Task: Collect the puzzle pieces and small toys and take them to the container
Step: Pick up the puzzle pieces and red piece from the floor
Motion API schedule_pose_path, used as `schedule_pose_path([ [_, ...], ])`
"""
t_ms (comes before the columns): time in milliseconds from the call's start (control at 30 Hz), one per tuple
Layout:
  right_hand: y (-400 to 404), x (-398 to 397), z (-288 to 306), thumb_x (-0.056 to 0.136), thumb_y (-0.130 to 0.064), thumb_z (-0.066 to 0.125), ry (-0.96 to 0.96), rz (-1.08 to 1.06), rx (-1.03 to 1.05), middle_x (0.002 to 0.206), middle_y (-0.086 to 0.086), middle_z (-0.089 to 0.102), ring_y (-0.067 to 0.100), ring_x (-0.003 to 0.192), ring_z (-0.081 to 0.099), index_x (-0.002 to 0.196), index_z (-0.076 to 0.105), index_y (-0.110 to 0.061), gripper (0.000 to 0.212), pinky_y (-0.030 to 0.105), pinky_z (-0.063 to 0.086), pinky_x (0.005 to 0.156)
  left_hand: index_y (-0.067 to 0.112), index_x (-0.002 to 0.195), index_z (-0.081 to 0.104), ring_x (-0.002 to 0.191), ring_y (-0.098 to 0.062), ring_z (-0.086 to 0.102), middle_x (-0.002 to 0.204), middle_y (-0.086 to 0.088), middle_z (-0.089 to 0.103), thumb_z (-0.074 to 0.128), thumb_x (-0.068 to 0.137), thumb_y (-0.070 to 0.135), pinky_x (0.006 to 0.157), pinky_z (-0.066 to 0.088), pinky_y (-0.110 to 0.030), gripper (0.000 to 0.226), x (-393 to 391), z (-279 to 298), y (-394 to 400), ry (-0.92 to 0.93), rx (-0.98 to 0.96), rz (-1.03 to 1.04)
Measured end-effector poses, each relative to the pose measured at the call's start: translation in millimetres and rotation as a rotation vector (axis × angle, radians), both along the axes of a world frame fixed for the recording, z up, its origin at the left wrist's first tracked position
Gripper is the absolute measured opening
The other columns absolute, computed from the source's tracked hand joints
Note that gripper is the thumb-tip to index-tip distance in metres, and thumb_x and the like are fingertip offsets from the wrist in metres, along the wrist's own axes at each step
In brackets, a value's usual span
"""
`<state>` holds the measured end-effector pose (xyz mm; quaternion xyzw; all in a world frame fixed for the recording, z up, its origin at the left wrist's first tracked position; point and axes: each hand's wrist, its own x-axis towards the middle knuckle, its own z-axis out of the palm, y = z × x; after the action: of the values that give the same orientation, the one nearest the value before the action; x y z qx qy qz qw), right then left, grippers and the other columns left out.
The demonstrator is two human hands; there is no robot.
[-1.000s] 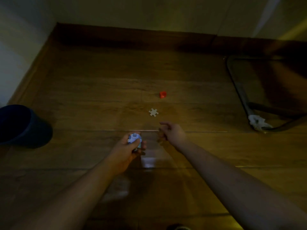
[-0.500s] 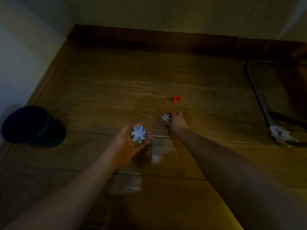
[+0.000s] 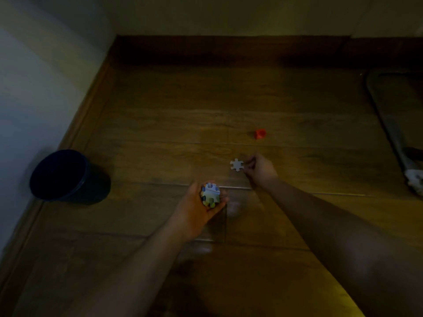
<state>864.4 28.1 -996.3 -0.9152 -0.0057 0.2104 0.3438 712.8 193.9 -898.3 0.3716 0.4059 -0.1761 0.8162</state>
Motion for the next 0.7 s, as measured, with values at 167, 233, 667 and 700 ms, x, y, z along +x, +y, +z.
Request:
schedule_pose_path([
  [167, 11.5, 0.9, -1.3, 0.083, -0.027, 0.073, 0.000, 0.027, -0.060, 0.130, 0.010, 0.046, 0.027, 0.114, 0.054, 0.130, 0.052, -0.017, 0.052, 0.036, 0.044, 0.096, 0.006, 0.118, 0.055, 0.100, -0.031, 0.063, 0.103, -0.021, 0.066, 0.029, 0.102, 0.040, 0.081, 0.053, -0.036, 0.046, -4.8, -8.7, 3.7, -0.007, -0.020, 0.031],
  [233, 20.6, 2.4, 1.9, 0.082, -0.026, 0.073, 0.046, 0.005, -0.116, 0.132, 0.010, 0.043, 0.027, 0.115, 0.053, 0.126, 0.054, -0.016, 0.049, 0.036, 0.044, 0.095, 0.006, 0.113, 0.055, 0.101, -0.031, 0.060, 0.101, -0.020, 0.064, 0.032, 0.101, 0.037, 0.087, 0.052, -0.037, 0.041, -5.6, -7.4, 3.2, -0.036, -0.035, 0.049],
  [667, 13.8, -43.2, 77.9, 0.086, -0.030, 0.068, 0.318, -0.036, 0.555, 0.078, -0.007, 0.065, 0.005, 0.056, 0.048, 0.095, 0.066, -0.020, 0.014, 0.020, 0.036, 0.049, 0.003, 0.112, 0.058, 0.108, -0.032, 0.061, 0.116, -0.023, 0.061, 0.037, 0.101, 0.035, 0.081, 0.053, -0.037, 0.040, -2.2, -19.2, 3.3, 0.022, -0.024, 0.154],
  [700, 12.2, -49.7, 83.3, 0.086, -0.027, 0.069, 0.357, 0.023, 0.574, 0.076, -0.006, 0.064, 0.005, 0.053, 0.045, 0.093, 0.066, -0.019, 0.011, 0.021, 0.034, 0.048, 0.004, 0.112, 0.058, 0.107, -0.032, 0.060, 0.116, -0.022, 0.061, 0.032, 0.102, 0.041, 0.083, 0.052, -0.038, 0.046, -1.2, -20.8, 1.2, 0.006, -0.030, 0.142],
])
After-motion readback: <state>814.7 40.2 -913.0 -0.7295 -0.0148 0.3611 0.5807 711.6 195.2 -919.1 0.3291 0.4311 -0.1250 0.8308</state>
